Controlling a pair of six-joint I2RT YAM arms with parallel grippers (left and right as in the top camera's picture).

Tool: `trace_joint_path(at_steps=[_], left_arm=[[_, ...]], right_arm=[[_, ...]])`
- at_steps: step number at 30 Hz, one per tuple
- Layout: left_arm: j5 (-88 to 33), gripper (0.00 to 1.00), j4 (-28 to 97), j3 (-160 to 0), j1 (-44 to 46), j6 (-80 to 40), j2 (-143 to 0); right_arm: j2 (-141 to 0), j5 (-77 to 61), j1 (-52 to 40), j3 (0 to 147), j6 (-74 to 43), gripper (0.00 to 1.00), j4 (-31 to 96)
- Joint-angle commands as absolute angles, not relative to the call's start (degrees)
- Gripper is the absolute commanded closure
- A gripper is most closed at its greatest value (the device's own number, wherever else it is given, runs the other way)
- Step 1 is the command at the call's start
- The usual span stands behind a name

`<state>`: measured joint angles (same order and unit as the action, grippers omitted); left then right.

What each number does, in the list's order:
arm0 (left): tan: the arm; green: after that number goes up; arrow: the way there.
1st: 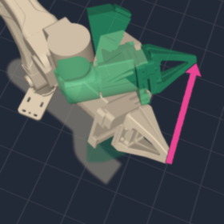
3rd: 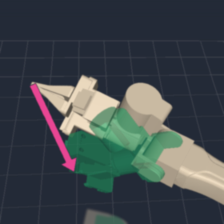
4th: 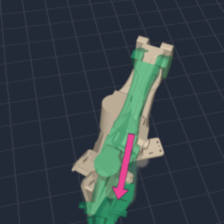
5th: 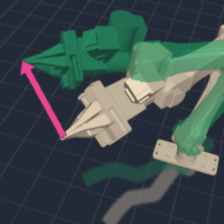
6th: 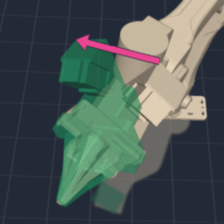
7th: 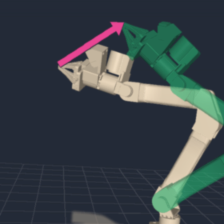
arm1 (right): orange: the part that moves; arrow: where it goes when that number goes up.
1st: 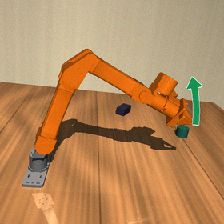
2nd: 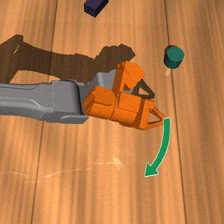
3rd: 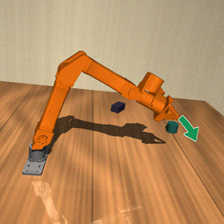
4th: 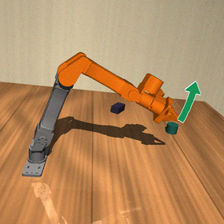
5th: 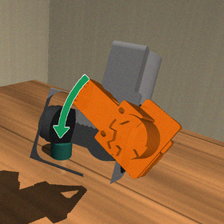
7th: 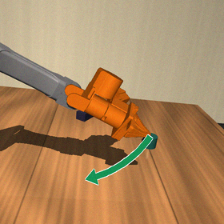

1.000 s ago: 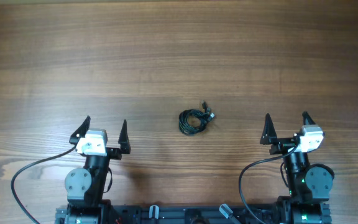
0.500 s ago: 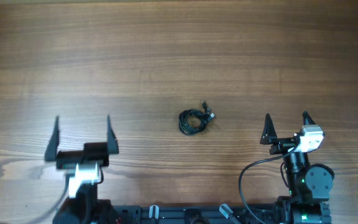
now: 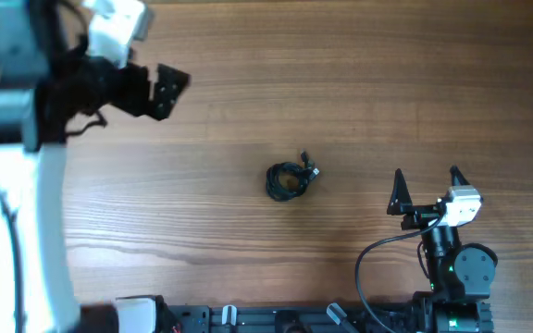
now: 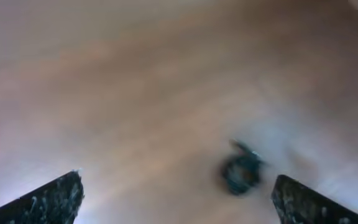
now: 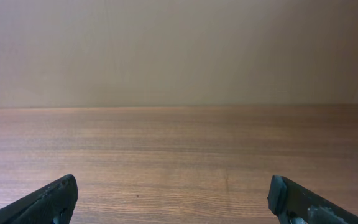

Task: Untangle cables
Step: 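Reach the left gripper down to the coiled black cable and grasp it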

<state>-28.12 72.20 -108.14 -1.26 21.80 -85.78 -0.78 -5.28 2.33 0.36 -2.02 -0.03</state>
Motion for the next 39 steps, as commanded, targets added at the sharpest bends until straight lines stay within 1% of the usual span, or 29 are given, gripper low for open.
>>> trace_joint_path(at_steps=[1, 3, 5, 6, 7, 8, 9, 10, 11, 13, 15, 17, 18, 20, 21, 22, 23, 24, 25, 28, 30, 31, 32, 33, 34, 35, 36, 37, 39], left_arm=[[-39.90, 0.00, 81.25, -109.84, -1.34, 12.29, -92.68], [-39.97, 0.00, 85.23, -109.54, -0.01, 10.22, -94.52], [-38.94, 0.00, 83.79, -106.06, 4.14, 9.98, -94.52], [-38.41, 0.00, 81.60, -103.66, 6.24, 8.86, -94.52], [-36.45, 0.00, 76.40, -98.70, 9.89, 5.13, -94.52], [-34.48, 0.00, 66.57, -91.00, 14.61, 0.54, -94.56], [-34.98, 0.00, 61.91, -87.35, 16.97, -0.80, -94.65], [-35.75, 0.00, 59.88, -84.58, 19.84, -4.75, -94.91], [-35.73, 0.00, 60.05, -84.16, 21.76, -6.57, -95.26], [-34.15, 0.00, 56.18, -84.14, 24.73, -8.47, -96.03], [-26.17, 0.00, 56.27, -83.88, 28.25, -19.94, -99.39], [-13.21, 0.00, 56.36, -83.50, 32.16, -25.54, -104.95], [-10.33, 0.00, 57.08, -83.50, 33.47, -27.35, -107.79], [-8.64, 0.00, 59.37, -83.50, 33.95, -31.27, -111.79], [-5.91, 0.03, 60.64, -83.50, 33.34, -32.97, -113.06], [-3.22, 0.09, 61.58, -83.50, 32.25, -33.93, -113.43], [-3.20, 0.18, 61.69, -83.50, 31.29, -33.91, -113.43], [-3.60, 0.30, 61.67, -83.48, 30.81, -33.91, -113.43], [-4.64, 0.51, 60.71, -82.70, 30.59, -33.91, -113.75], [-10.48, 0.50, 55.51, -78.30, 32.14, -33.87, -114.24], [-12.40, 0.44, 54.22, -78.26, 33.08, -33.32, -114.24], [-13.96, 0.43, 53.98, -78.26, 33.28, -32.75, -114.24], [-14.76, 0.41, 53.63, -78.26, 33.28, -30.76, -114.24], [-14.74, 0.42, 53.54, -78.30, 32.95, -30.22, -114.24], [-14.76, 0.42, 53.60, -78.43, 32.56, -30.22, -114.15], [-14.79, 0.45, 53.95, -78.67, 31.86, -30.22, -113.99], [-14.81, 0.45, 55.92, -79.77, 30.50, -29.56, -113.47], [-15.05, 0.43, 58.15, -81.43, 29.06, -27.83, -112.55], [-19.59, 0.37, 61.41, -84.33, 27.11, -24.29, -109.95]], right_arm=[[-0.43, -4.75, 2.15, 0.30, -1.50, 0.00, -0.16], [-0.43, -4.73, 2.15, 0.30, -1.52, 0.00, -0.16], [-0.43, -4.73, 2.15, 0.30, -1.50, 0.00, -0.16], [-0.43, -4.75, 2.15, 0.30, -1.50, 0.00, -0.16], [-0.43, -4.75, 2.15, 0.30, -1.52, 0.00, -0.16], [-0.43, -4.75, 2.15, 0.30, -1.50, 0.00, -0.16], [-0.43, -4.75, 2.15, 0.30, -1.52, 0.00, -0.16], [-0.43, -4.73, 2.15, 0.30, -1.50, 0.00, -0.16], [-0.43, -4.75, 2.15, 0.30, -1.50, 0.00, -0.16], [-0.43, -4.75, 2.15, 0.30, -1.50, 0.00, -0.16], [-0.43, -4.75, 2.15, 0.30, -1.50, 0.00, -0.16], [-0.43, -4.73, 2.15, 0.30, -1.52, 0.00, -0.16], [-0.43, -4.73, 2.15, 0.30, -1.50, 0.00, -0.16], [-0.43, -4.75, 2.15, 0.30, -1.52, 0.00, -0.16], [-0.43, -4.75, 2.15, 0.30, -1.50, 0.00, -0.16], [-0.43, -4.75, 2.15, 0.30, -1.50, 0.00, -0.16], [-0.43, -4.75, 2.15, 0.30, -1.50, 0.00, -0.16], [-0.43, -4.73, 2.15, 0.30, -1.52, 0.00, -0.16], [-0.43, -4.75, 2.15, 0.30, -1.50, 0.00, -0.16], [-0.43, -4.73, 2.15, 0.30, -1.52, 0.00, -0.16], [-0.43, -4.73, 2.15, 0.30, -1.52, 0.00, -0.16], [-0.43, -4.73, 2.15, 0.30, -1.52, 0.00, -0.16], [-0.43, -4.75, 2.15, 0.30, -1.50, 0.00, -0.16], [-0.43, -4.75, 2.15, 0.30, -1.52, 0.00, -0.16], [-0.43, -4.75, 2.15, 0.30, -1.50, 0.00, -0.16], [-0.43, -4.73, 2.15, 0.30, -1.50, 0.00, -0.16], [-0.43, -4.75, 2.15, 0.30, -1.52, 0.00, -0.16], [-0.43, -4.75, 2.15, 0.30, -1.50, 0.00, -0.16], [-0.43, -4.75, 2.15, 0.30, -1.52, 0.00, -0.16]])
